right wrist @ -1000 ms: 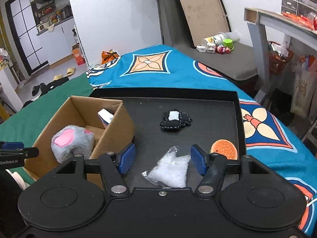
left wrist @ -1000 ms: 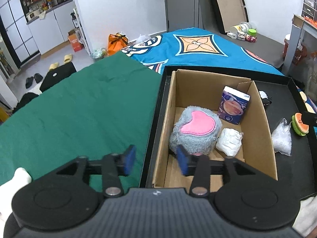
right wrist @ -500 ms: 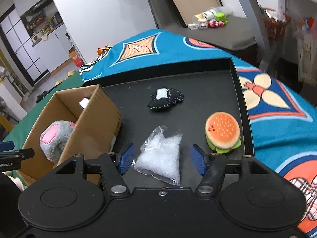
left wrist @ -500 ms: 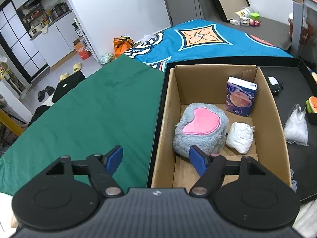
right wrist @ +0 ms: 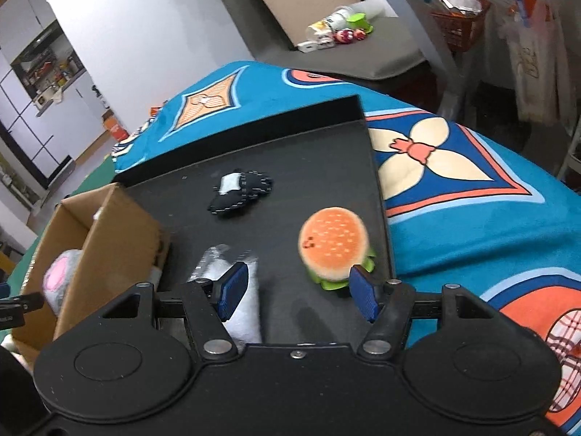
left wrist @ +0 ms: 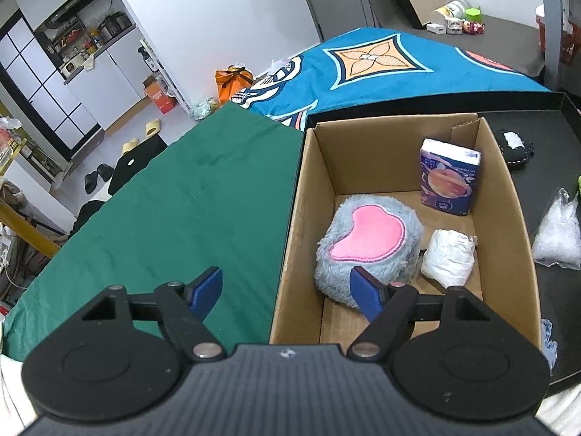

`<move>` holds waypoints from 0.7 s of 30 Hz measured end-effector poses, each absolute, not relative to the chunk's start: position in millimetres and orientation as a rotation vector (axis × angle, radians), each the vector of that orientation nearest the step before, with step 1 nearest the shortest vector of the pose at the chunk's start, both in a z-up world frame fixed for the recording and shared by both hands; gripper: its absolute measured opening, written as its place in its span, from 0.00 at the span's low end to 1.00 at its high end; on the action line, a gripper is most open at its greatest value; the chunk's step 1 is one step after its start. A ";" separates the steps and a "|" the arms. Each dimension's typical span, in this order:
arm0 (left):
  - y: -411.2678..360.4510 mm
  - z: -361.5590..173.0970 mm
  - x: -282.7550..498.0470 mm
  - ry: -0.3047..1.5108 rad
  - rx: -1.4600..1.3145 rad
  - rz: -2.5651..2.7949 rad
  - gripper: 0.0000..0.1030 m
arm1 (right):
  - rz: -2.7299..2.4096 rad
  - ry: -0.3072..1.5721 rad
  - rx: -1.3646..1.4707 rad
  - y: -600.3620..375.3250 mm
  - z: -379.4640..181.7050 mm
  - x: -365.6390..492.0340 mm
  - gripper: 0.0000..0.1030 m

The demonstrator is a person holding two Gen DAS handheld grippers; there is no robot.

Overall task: Organize soft objects
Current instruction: 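Move the right gripper past the clear bag to the orange burger plush, then grasp the orange burger plush with the right gripper and lift it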

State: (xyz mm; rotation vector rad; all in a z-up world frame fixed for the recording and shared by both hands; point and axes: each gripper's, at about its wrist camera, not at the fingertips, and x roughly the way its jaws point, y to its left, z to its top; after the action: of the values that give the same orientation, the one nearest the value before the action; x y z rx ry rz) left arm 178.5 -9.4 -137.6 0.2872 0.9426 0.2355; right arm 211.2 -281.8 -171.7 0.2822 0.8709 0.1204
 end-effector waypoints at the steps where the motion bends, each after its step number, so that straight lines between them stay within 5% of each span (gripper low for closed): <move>1: -9.7 -138.4 180.0 0.947 0.287 0.239 0.74 | 0.109 0.868 0.280 -282.2 -172.7 213.0 0.60; 13: -12.9 -142.4 184.3 0.955 0.307 0.247 0.74 | 0.067 0.832 0.154 -269.6 -190.5 227.2 0.60; 15: -11.6 -142.0 183.8 0.953 0.302 0.247 0.74 | 0.072 0.833 0.131 -266.5 -191.3 228.8 0.53; 16: -11.1 -141.9 183.3 0.951 0.300 0.247 0.74 | 0.066 0.855 0.130 -266.1 -194.1 230.4 0.37; 21: -10.9 -140.4 179.7 0.940 0.298 0.248 0.74 | 0.057 0.868 0.154 -266.9 -193.1 224.9 0.36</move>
State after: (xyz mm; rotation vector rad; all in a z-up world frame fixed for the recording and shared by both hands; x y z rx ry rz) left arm 179.7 -10.9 -140.4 0.2976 0.9397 0.2483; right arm 224.9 -266.9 -193.1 0.1539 0.8685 0.0573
